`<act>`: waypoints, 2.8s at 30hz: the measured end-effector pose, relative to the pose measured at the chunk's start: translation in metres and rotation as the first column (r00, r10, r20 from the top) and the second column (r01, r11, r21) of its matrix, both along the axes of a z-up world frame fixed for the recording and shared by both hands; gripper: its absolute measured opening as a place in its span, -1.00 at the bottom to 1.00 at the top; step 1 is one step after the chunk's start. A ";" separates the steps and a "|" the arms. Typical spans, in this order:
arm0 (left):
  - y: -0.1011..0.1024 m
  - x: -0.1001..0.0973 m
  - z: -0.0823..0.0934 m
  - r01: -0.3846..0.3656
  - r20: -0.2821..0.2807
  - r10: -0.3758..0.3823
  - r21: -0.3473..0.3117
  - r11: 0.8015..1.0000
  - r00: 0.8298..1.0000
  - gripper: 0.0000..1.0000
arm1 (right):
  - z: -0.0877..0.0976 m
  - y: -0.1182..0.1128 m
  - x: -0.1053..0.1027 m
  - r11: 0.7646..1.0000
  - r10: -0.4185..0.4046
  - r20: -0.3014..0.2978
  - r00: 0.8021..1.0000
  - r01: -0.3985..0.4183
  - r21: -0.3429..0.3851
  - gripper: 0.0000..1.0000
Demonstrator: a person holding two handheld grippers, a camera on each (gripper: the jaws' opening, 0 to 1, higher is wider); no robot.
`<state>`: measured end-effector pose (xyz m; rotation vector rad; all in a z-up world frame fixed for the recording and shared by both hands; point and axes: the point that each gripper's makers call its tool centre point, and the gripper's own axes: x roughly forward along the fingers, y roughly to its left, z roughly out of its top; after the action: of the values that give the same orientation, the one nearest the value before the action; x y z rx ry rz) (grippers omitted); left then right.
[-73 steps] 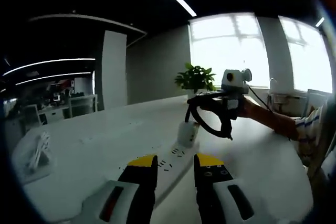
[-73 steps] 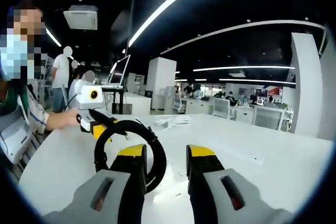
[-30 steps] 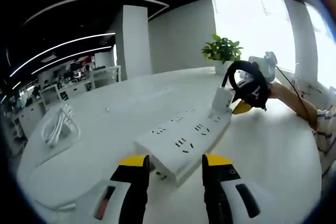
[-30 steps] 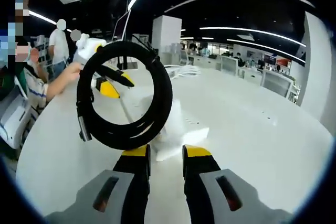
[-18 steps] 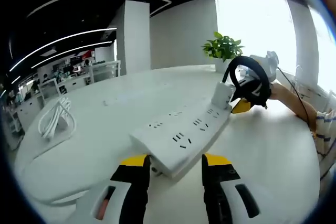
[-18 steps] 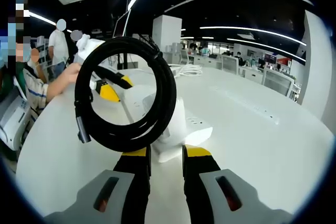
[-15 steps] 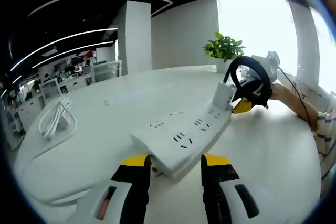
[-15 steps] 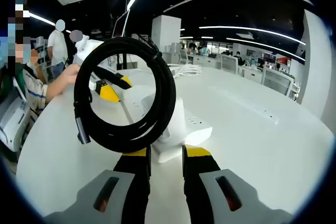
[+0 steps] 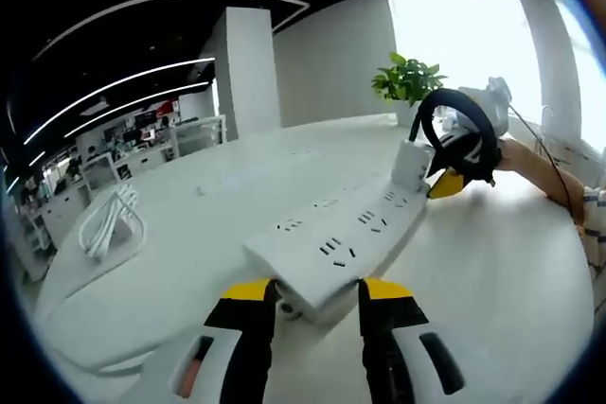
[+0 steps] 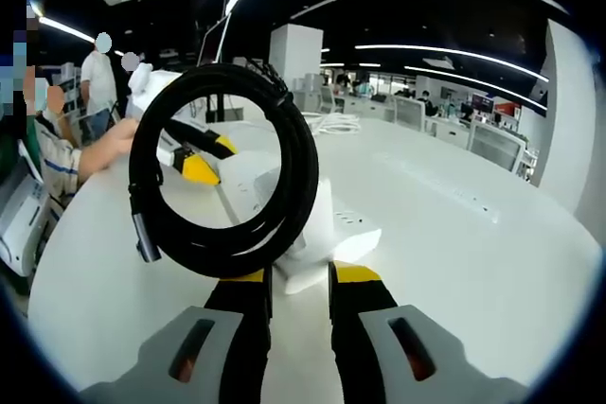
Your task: Straighten the power strip on the desk, plug the charger into it
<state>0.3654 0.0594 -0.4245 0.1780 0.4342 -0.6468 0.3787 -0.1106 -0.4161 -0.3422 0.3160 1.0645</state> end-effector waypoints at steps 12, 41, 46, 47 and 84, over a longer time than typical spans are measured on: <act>0.001 0.004 0.000 -0.004 0.000 0.004 -0.006 1.000 1.000 -0.26 | -0.001 0.001 0.001 1.000 -0.013 0.000 1.000 0.013 -0.002 -0.54; 0.006 0.011 -0.002 -0.024 0.027 0.024 -0.008 1.000 0.999 -0.24 | 0.000 0.008 0.008 0.997 -0.069 0.007 0.998 0.068 0.046 -0.54; 0.006 0.011 -0.003 -0.030 0.035 0.030 -0.001 1.000 0.999 -0.23 | 0.000 0.010 0.008 0.996 -0.075 0.005 0.997 0.075 0.051 -0.54; 0.006 0.011 -0.003 -0.032 0.039 0.032 0.004 0.999 0.999 -0.22 | 0.000 0.010 0.009 0.996 -0.076 0.005 0.997 0.075 0.052 -0.54; 0.005 0.019 -0.008 -0.043 0.091 0.038 0.052 0.998 0.995 -0.14 | 0.000 0.011 0.007 0.987 -0.147 0.011 0.989 0.147 0.064 -0.56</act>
<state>0.3848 0.0641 -0.4327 0.2480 0.3681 -0.5850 0.3859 -0.0999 -0.4160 -0.2665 0.2891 0.9243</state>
